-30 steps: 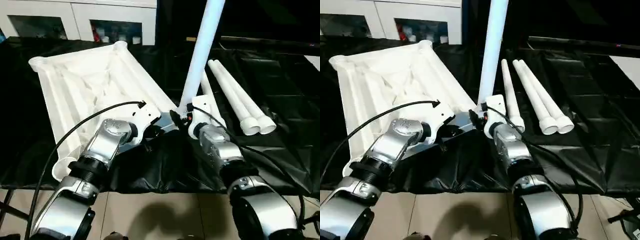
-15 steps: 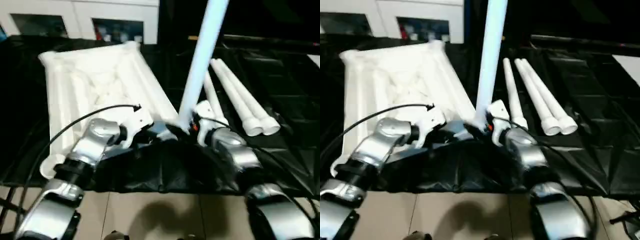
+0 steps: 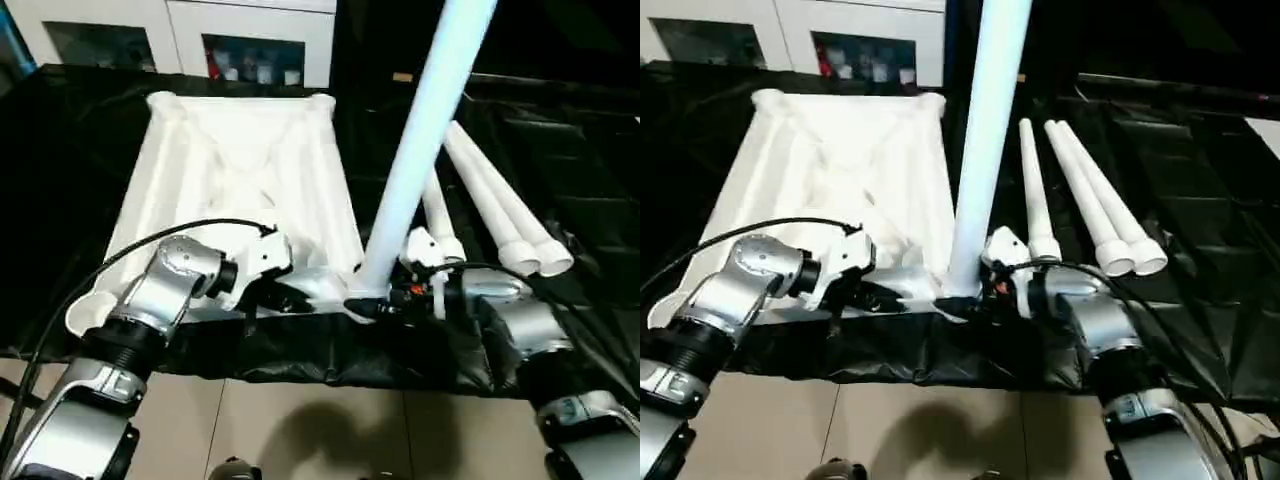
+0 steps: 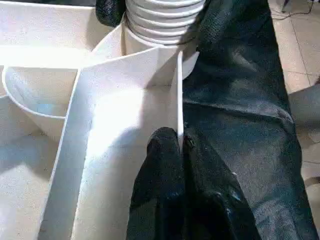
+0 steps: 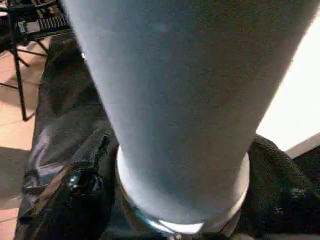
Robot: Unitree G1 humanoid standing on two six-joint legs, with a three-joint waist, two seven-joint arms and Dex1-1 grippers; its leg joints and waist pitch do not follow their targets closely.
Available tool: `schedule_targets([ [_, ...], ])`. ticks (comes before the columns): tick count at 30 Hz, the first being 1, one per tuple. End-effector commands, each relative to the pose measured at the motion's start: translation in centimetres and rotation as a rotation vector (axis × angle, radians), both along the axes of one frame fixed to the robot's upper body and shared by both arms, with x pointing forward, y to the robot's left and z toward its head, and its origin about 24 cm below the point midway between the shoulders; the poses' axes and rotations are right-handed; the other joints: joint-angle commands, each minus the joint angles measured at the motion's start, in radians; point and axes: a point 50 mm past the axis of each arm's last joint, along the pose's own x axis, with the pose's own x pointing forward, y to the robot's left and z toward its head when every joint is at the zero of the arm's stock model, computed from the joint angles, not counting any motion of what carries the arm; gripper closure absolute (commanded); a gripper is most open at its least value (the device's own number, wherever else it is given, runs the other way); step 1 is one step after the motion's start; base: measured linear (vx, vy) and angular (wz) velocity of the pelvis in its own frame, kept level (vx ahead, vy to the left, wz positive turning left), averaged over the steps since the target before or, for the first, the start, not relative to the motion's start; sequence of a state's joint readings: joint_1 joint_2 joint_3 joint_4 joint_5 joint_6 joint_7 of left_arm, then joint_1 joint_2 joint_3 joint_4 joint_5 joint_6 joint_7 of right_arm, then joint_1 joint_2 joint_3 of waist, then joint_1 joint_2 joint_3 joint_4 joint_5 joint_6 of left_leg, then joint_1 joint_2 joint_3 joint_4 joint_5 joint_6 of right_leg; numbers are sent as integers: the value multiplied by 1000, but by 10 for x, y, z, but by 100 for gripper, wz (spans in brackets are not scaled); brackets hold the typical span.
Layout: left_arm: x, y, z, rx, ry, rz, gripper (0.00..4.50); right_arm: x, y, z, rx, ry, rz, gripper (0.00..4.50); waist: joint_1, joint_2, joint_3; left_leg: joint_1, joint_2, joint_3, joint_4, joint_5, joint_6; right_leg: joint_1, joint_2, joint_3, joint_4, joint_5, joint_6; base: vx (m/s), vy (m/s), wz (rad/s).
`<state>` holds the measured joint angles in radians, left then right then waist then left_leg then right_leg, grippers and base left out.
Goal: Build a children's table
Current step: Rotate leg to tighten
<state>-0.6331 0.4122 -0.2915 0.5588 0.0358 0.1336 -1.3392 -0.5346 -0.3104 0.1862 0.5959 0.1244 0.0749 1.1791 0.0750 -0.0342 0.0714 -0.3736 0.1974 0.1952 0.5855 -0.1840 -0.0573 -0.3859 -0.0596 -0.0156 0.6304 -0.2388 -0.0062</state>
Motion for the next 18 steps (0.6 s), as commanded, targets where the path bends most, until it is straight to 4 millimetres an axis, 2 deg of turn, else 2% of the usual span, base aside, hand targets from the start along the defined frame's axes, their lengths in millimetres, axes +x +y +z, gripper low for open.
schedule_targets([
  [1, -4, -19, 5, -63, -6, -96, 450, -10, 14, -7, -7, 54, 98, 141, -2, 0, -59, 20, 42, -10, -61, -87, 84, 38, -71, 33, -60, 85, -288, 0, 0, 0],
  [2, -4, -19, 5, -63, -3, -99, 450, -11, 14, -7, -6, 57, 101, 159, 0, -2, -59, 19, 42, -9, -60, -80, 83, 38, -70, 34, -58, 95, -285, 0, 0, 0],
  [5, -4, -18, 5, -67, 3, -86, 450, -12, 19, -9, 13, 87, 80, 167, 3, -1, -62, 19, 41, -8, -59, -62, 87, 38, -70, 33, -55, 124, -284, 0, 0, 0],
  [8, 0, -21, 6, -100, -7, -23, 450, -6, 25, -16, 0, 83, -37, 173, 2, -2, -59, 20, 41, -9, -62, -89, 68, 34, -73, 34, -61, 70, -278, 0, 0, 0],
  [9, 4, -24, 6, -113, -22, 27, 450, 0, 29, -20, -12, 64, -129, 173, 0, -3, -58, 20, 41, -10, -64, -97, 61, 34, -74, 34, -62, 51, -275, 0, 0, 0],
  [11, 8, -27, 5, -116, -33, 85, 450, 7, 33, -24, -24, 50, -245, 173, -18, -3, -51, 19, 39, -14, -73, -153, 19, 32, -77, 35, -74, -61, -263, 0, 0, 0],
  [12, 9, -29, 5, -116, -37, 103, 450, 11, 34, -25, -28, 47, -305, 173, -21, -3, -53, 18, 39, -16, -74, -154, 8, 36, -78, 34, -74, -83, -257, 0, 0, 0],
  [14, 13, -33, 4, -90, -59, 165, 450, 22, 37, -28, -15, 73, -480, 174, -37, -1, -51, 20, 40, -17, -78, -172, -12, 31, -76, 38, -80, -123, -246, 0, 0, 0],
  [16, 16, -40, 5, -111, -67, 221, 450, 26, 42, -30, -16, 84, -571, 174, -46, 2, -53, 17, 37, -18, -76, -167, -17, 33, -76, 37, -79, -112, -247, 0, 0, 0],
  [18, 19, -51, 8, -158, -71, 295, 450, 30, 51, -32, -15, 101, -660, 174, -46, 4, -53, 20, 37, -16, -74, -153, -14, 31, -74, 38, -79, -78, -250, 0, 0, 0],
])
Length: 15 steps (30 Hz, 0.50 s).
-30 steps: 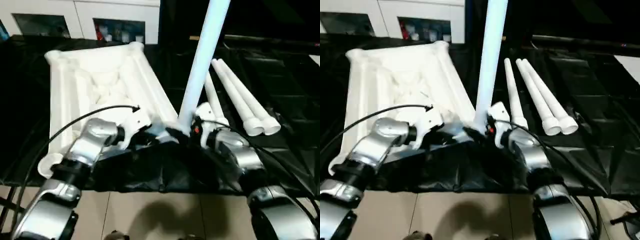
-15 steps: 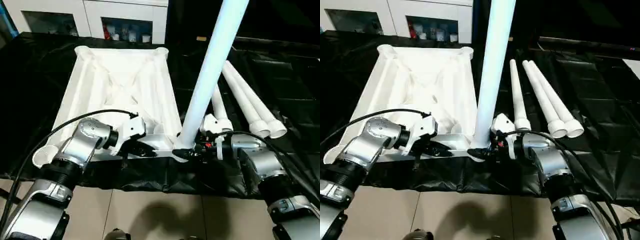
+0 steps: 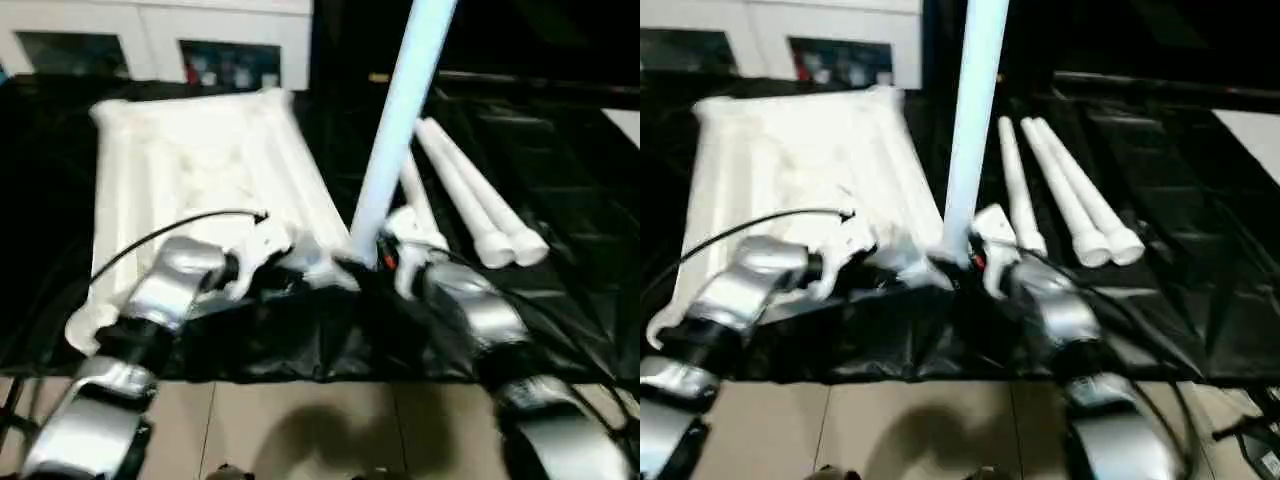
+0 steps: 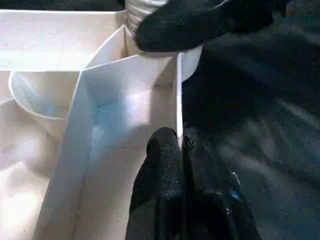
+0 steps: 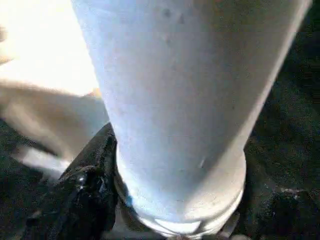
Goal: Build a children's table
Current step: Rotate leg to tighten
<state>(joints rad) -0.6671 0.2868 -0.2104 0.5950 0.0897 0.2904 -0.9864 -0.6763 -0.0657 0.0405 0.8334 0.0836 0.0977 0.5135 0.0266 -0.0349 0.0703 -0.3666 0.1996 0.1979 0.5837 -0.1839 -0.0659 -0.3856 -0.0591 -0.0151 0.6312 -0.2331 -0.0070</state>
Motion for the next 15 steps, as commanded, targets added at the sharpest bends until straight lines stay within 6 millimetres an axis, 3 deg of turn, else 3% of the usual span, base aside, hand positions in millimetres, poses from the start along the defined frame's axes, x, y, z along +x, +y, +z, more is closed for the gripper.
schedule_targets([
  [1, -3, -38, 12, -130, -38, -62, 450, -10, 16, -26, -41, 116, -38, 174, 4, 4, -55, 13, 34, -16, -69, -138, 3, 34, -74, 38, -76, -48, -252, 0, 0, 0],
  [3, -3, -43, 11, -129, -59, -45, 450, -9, 22, -26, -56, 103, -57, 174, 6, -1, -57, 10, 31, -15, -67, -104, 22, 37, -71, 37, -73, 11, -254, 0, 0, 0],
  [4, -3, -46, 11, -132, -69, -36, 450, -8, 26, -26, -63, 93, -68, 174, 10, 4, -60, 11, 32, -13, -64, -87, 34, 37, -73, 38, -69, 47, -259, 0, 0, 0],
  [5, -4, -49, 11, -140, -73, -31, 450, -7, 28, -25, -64, 80, -78, 174, 8, -1, -58, 9, 31, -12, -64, -82, 42, 37, -71, 38, -69, 63, -260, 0, 0, 0],
  [8, -7, -54, 9, -142, -75, -46, 450, -5, 35, -20, -17, 62, -74, 104, 10, 0, -56, 9, 33, -12, -65, -92, 60, 36, -71, 36, -70, 54, -262, 0, 0, 0],
  [12, -8, -51, 8, -130, -74, -54, 450, -3, 36, -14, 3, 31, -54, 70, 10, 0, -56, 10, 34, -12, -65, -95, 64, 36, -71, 36, -70, 47, -258, 0, 0, 0],
  [15, -9, -45, 7, -111, -71, -77, 450, -2, 31, -10, 12, -4, 0, 61, 11, -1, -59, 8, 32, -11, -63, -70, 79, 39, -69, 35, -64, 102, -262, 0, 0, 0],
])
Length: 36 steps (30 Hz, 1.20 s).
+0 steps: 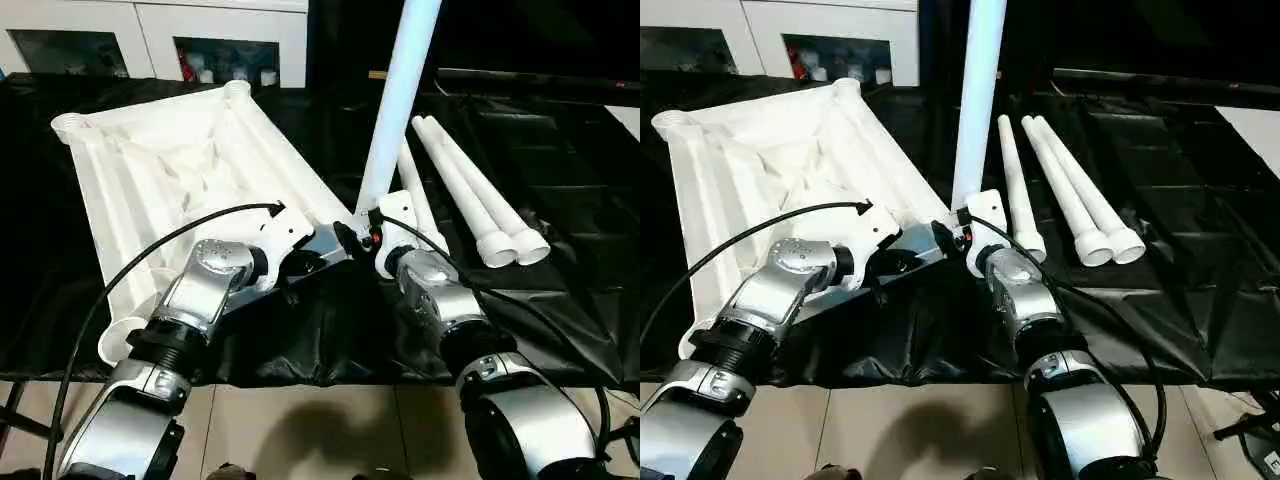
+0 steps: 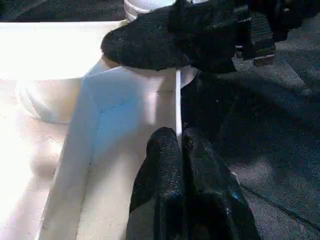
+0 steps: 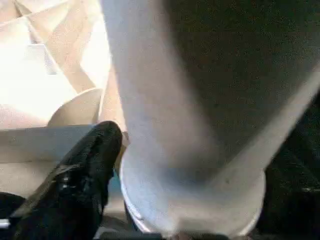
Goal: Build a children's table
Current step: Rotate leg to tighten
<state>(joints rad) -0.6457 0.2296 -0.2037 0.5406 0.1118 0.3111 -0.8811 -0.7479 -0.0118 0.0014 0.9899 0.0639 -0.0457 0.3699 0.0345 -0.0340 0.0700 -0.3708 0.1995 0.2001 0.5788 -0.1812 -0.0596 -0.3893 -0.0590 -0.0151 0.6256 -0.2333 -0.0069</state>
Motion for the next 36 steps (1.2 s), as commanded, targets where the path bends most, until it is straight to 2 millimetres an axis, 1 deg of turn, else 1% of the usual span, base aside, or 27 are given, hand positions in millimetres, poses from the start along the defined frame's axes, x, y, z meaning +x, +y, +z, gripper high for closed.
schedule_targets([
  [1, -9, -25, 5, -75, -13, -155, 450, -11, 17, -10, 3, 40, 165, 61, 3, 0, -61, 13, 32, -13, -56, -64, 82, 44, -69, 36, -56, 125, -267, 0, 0, 0],
  [2, -10, -21, 4, -56, -7, -182, 450, -13, 12, -9, -6, 29, 218, 61, 4, 0, -64, 10, 31, -13, -53, -51, 96, 47, -69, 35, -53, 154, -271, 0, 0, 0],
  [3, -11, -18, 3, -45, -4, -204, 450, -14, 9, -9, -14, 20, 262, 61, 3, -1, -65, 8, 31, -12, -51, -36, 109, 47, -68, 35, -50, 187, -277, 0, 0, 0],
  [4, -12, -15, 2, -34, 3, -222, 450, -16, 5, -9, -23, 14, 306, 61, 5, 0, -65, 8, 32, -13, -50, -30, 113, 47, -69, 34, -48, 199, -280, 0, 0, 0],
  [5, -12, -14, 2, -32, 4, -225, 450, -17, 5, -9, -24, 12, 315, 61, 6, -2, -67, 7, 32, -13, -47, -18, 124, 48, -68, 34, -46, 226, -284, 0, 0, 0],
  [7, -13, -8, 2, -15, 17, -271, 450, -22, -2, -8, -22, 10, 413, 61, 8, -1, -68, 8, 32, -12, -45, -16, 139, 47, -67, 33, -44, 245, -293, 0, 0, 0],
  [8, -14, -5, 2, -3, 25, -296, 450, -25, -6, -8, -26, 8, 466, 61, 8, -1, -67, 6, 33, -12, -45, -16, 141, 47, -67, 34, -43, 246, -294, 0, 0, 0],
  [9, -15, -3, 2, 6, 30, -312, 450, -27, -9, -7, -29, 8, 502, 61, 12, 0, -66, 7, 36, -11, -44, -19, 145, 44, -66, 33, -42, 249, -298, 0, 0, 0],
  [10, -15, 0, 2, 13, 36, -328, 450, -30, -12, -7, -28, 15, 536, 61, 14, 2, -65, 7, 37, -12, -44, -21, 141, 43, -66, 31, -41, 241, -301, 0, 0, 0],
  [12, -16, 5, 3, 25, 53, -364, 450, -36, -18, -7, -33, 28, 613, 61, 21, 1, -62, 10, 40, -10, -45, -45, 131, 41, -64, 29, -45, 198, -299, 0, 0, 0],
  [13, -16, 5, 3, 25, 53, -364, 450, -36, -18, -7, -33, 28, 613, 61, 24, 3, -62, 12, 42, -9, -46, -58, 122, 39, -65, 30, -45, 178, -299, 0, 0, 0],
  [14, -18, 10, 5, 35, 73, -412, 450, -43, -26, -7, -39, 52, 703, 61, 28, 3, -62, 13, 42, -9, -47, -67, 113, 38, -65, 29, -46, 161, -298, 0, 0, 0],
  [15, -20, 14, 5, 40, 84, -446, 450, -48, -31, -7, -41, 74, 753, 61, 29, 2, -61, 13, 42, -8, -47, -72, 111, 39, -64, 29, -48, 154, -296, 0, 0, 0],
  [16, -20, 14, 6, 41, 86, -451, 450, -48, -31, -7, -42, 78, 760, 61, 33, 2, -62, 11, 41, -8, -46, -72, 111, 40, -65, 30, -46, 153, -290, 0, 0, 0],
  [17, -21, 17, 6, 51, 98, -471, 450, -52, -35, -8, -53, 94, 798, 76, 36, 2, -62, 12, 42, -8, -47, -73, 106, 36, -66, 29, -46, 149, -291, 0, 0, 0],
  [18, -21, 17, 6, 51, 99, -472, 450, -52, -35, -8, -54, 95, 800, 86, 36, 2, -62, 12, 42, -8, -47, -73, 106, 36, -66, 29, -46, 149, -291, 0, 0, 0],
  [19, -21, 18, 6, 55, 103, -480, 450, -53, -36, -8, -59, 100, 814, 86, 37, 2, -62, 12, 42, -8, -47, -76, 100, 37, -67, 30, -47, 139, -293, 0, 0, 0],
  [21, -23, 20, 6, 63, 121, -505, 450, -55, -38, -9, -64, 121, 846, 116, 40, 2, -63, 12, 42, -8, -46, -71, 95, 36, -68, 30, -46, 141, -293, 0, 0, 0],
  [22, -23, 21, 6, 63, 122, -507, 450, -56, -39, -9, -64, 122, 848, 116, 42, 0, -63, 11, 40, -8, -46, -66, 95, 38, -68, 30, -44, 146, -292, 0, 0, 0],
  [24, -24, 22, 5, 73, 134, -527, 450, -58, -39, -8, -67, 135, 873, 131, 45, 1, -65, 12, 40, -8, -45, -57, 96, 38, -67, 30, -43, 158, -292, 0, 0, 0],
  [26, -24, 23, 4, 72, 136, -527, 450, -58, -37, -7, -56, 142, 876, 158, 49, 1, -67, 12, 40, -8, -44, -46, 98, 38, -66, 29, -41, 177, -293, 0, 0, 0],
  [30, -22, 21, 4, 52, 130, -503, 450, -61, -34, -9, -31, 165, 870, 169, 52, -1, -71, 13, 40, -8, -42, -37, 100, 39, -67, 28, -39, 188, -294, 0, 0, 0],
  [31, -21, 21, 3, 48, 127, -493, 450, -61, -34, -9, -26, 164, 856, 172, 52, -1, -69, 12, 40, -8, -43, -41, 97, 38, -68, 28, -40, 178, -293, 0, 0, 0],
  [33, -17, 17, 3, 29, 109, -428, 450, -54, -29, -13, -18, 148, 747, 173, 51, -2, -66, 11, 39, -8, -45, -62, 87, 36, -70, 29, -45, 136, -289, 0, 0, 0],
  [34, -15, 16, 3, 27, 105, -408, 450, -52, -28, -14, -22, 144, 711, 173, 47, -2, -65, 14, 40, -8, -48, -88, 69, 32, -72, 30, -49, 88, -285, 0, 0, 0],
  [35, -9, 12, 3, 17, 97, -328, 450, -42, -23, -18, -43, 136, 563, 174, 43, -3, -61, 15, 39, -11, -52, -124, 47, 31, -74, 32, -58, 18, -276, 0, 0, 0],
  [36, -9, 12, 3, 17, 97, -328, 450, -42, -23, -18, -43, 136, 563, 174, 39, -3, -58, 16, 38, -11, -55, -143, 31, 27, -74, 33, -62, -25, -271, 0, 0, 0],
])
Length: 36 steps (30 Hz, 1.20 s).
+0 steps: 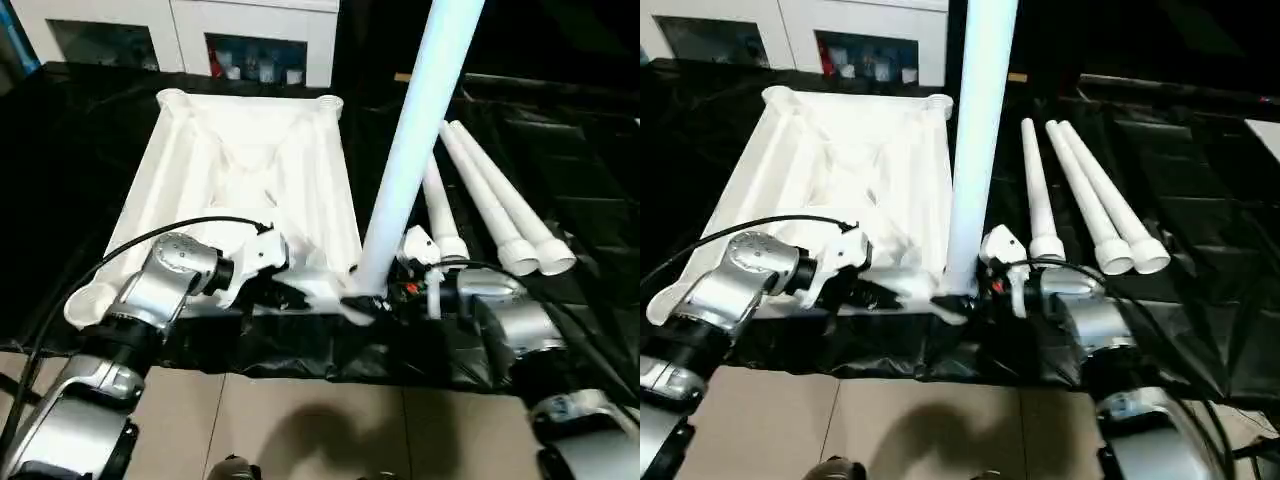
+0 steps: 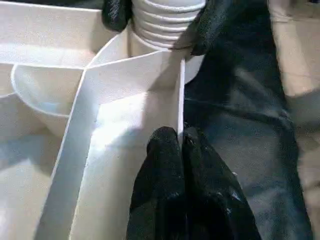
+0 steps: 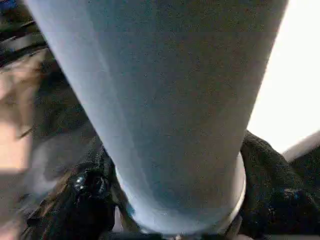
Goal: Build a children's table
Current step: Rotate leg to tighten
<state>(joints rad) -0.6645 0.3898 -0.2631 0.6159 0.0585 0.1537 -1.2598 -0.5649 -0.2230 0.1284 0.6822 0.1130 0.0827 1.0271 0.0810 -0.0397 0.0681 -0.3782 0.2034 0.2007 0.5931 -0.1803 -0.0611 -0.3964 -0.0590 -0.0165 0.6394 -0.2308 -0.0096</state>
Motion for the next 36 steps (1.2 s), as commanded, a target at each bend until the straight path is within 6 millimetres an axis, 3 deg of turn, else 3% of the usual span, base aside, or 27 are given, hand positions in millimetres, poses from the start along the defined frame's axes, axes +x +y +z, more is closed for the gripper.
schedule_targets([
  [1, 8, -29, 0, -46, -13, 85, 450, 6, 20, -21, -53, 56, -193, 174, -11, 3, -52, 27, 35, -15, -75, -193, 3, 33, -79, 36, -86, -124, -251, 0, 0, 0],
  [2, 10, -30, -1, -49, -15, 107, 450, 9, 22, -22, -54, 58, -237, 175, -23, 3, -47, 26, 32, -20, -82, -232, -27, 32, -80, 36, -94, -225, -232, -59, -3, -4],
  [4, 14, -41, -1, -59, -32, 179, 450, 14, 28, -26, -57, 88, -365, 175, -35, 2, -49, 22, 31, -25, -85, -248, -45, 36, -80, 36, -98, -286, -200, -53, 4, -9],
  [7, 16, -51, -1, -83, -37, 229, 450, 19, 34, -29, -63, 98, -472, 176, -42, 4, -49, 26, 31, -21, -81, -251, -35, 27, -75, 39, -102, -251, -199, 0, 0, 0],
  [12, 14, -70, -1, -119, -53, 241, 450, 22, 49, -26, -55, 79, -537, 176, -44, 5, -51, 22, 29, -20, -81, -229, -14, 29, -71, 38, -100, -193, -201, 0, 0, 0],
  [13, 13, -71, -2, -121, -55, 237, 450, 22, 50, -25, -47, 76, -540, 120, -45, 4, -53, 21, 29, -18, -79, -215, -6, 29, -70, 38, -97, -161, -205, 0, 0, 0],
  [19, 9, -70, -3, -113, -68, 182, 450, 26, 54, -18, 10, 51, -516, 66, -47, 5, -51, 19, 29, -16, -80, -199, 16, 31, -69, 37, -95, -106, -226, 0, 0, 0],
  [24, 4, -57, -5, -85, -56, 102, 450, 24, 45, -10, 35, -12, -363, 55, -45, 5, -52, 16, 31, -16, -77, -181, 38, 35, -69, 37, -92, -70, -228, 0, 0, 0],
  [30, -1, -41, -7, -52, -45, -20, 450, 8, 25, -6, 19, -23, -52, 55, -41, 4, -58, 15, 31, -12, -70, -99, 98, 42, -65, 34, -75, 104, -272, 0, 0, 0],
  [36, -6, -31, -4, -56, -12, -115, 450, -10, 5, -7, -43, 15, 168, 55, -22, 0, -53, 18, 38, -8, -69, -118, 94, 40, -65, 32, -76, 59, -268, 0, 0, 0],
])
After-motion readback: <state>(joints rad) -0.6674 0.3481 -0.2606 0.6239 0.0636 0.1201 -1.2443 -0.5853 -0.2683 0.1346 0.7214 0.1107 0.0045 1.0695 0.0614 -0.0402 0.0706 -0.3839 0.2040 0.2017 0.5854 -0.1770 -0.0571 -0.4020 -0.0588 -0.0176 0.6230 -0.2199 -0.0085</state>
